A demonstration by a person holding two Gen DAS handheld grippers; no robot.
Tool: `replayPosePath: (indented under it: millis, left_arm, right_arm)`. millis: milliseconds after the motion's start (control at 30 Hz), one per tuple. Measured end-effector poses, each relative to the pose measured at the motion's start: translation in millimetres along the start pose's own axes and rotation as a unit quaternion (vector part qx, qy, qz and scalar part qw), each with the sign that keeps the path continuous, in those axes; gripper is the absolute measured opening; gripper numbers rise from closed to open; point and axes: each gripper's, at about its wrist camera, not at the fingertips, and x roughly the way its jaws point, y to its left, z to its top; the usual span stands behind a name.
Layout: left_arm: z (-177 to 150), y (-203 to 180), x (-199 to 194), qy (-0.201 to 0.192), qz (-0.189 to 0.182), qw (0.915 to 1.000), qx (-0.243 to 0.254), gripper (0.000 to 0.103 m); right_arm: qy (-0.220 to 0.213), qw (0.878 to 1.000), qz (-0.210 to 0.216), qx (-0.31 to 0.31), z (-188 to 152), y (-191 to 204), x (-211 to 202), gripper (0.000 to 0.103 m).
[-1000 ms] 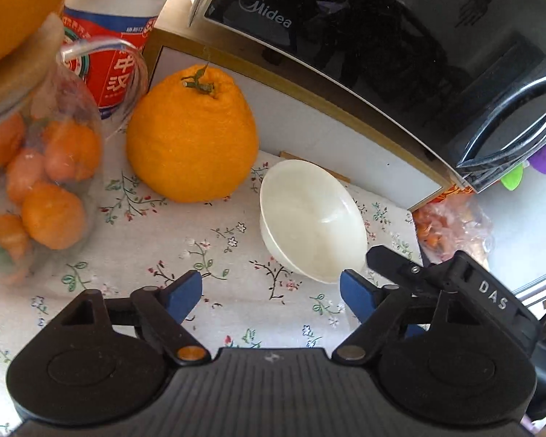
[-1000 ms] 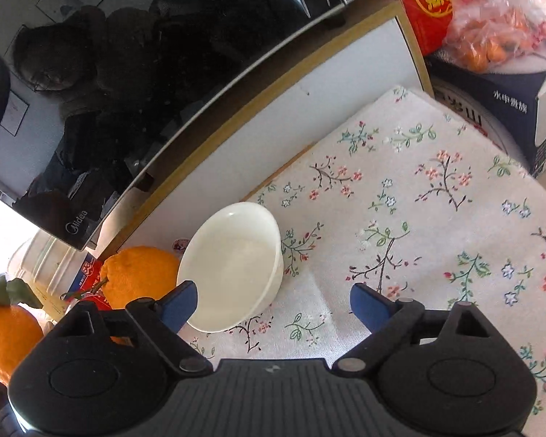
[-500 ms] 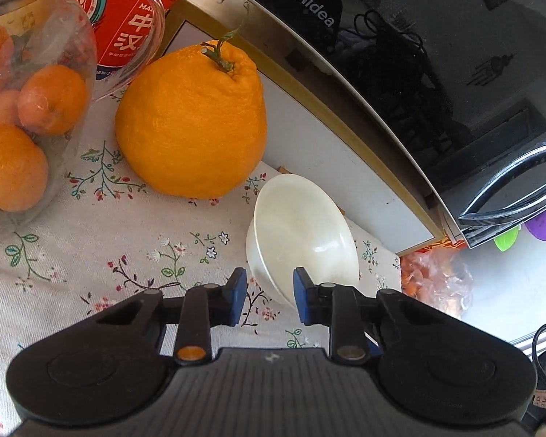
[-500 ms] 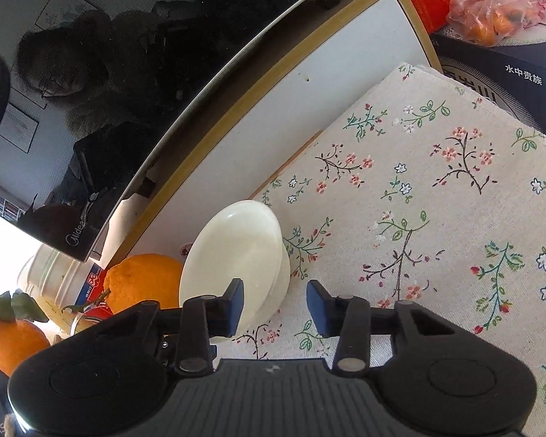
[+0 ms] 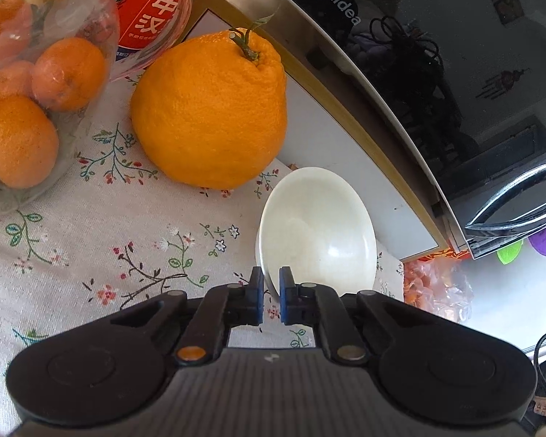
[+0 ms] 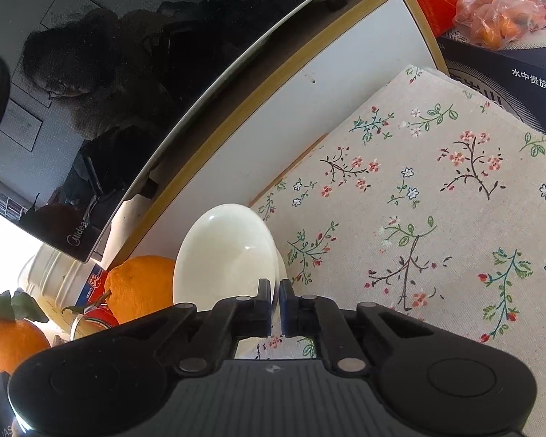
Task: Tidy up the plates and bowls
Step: 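Grasp the last white bowl rim with both grippers and lift it, then carry the bowl with both grippers over the bowl stack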
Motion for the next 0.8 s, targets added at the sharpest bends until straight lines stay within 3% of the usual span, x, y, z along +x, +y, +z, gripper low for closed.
replayPosePath:
  millis: [300,800]
  left_arm:
    - [4.5,-3.9,-23.5,0.001,0.000,1.0000,0.001,0.007]
    - [-4.8,-14.9,-101.8,0.009,0.025,0.9996,0.008,0.007]
  right_arm:
    - [0.006,1.000,0.000,-0.004,-0.4,18.3,-14.7,0.002]
    - [0.043,0.998,-0.021,-0.037,-24.9,65.4,-69.1,0.004]
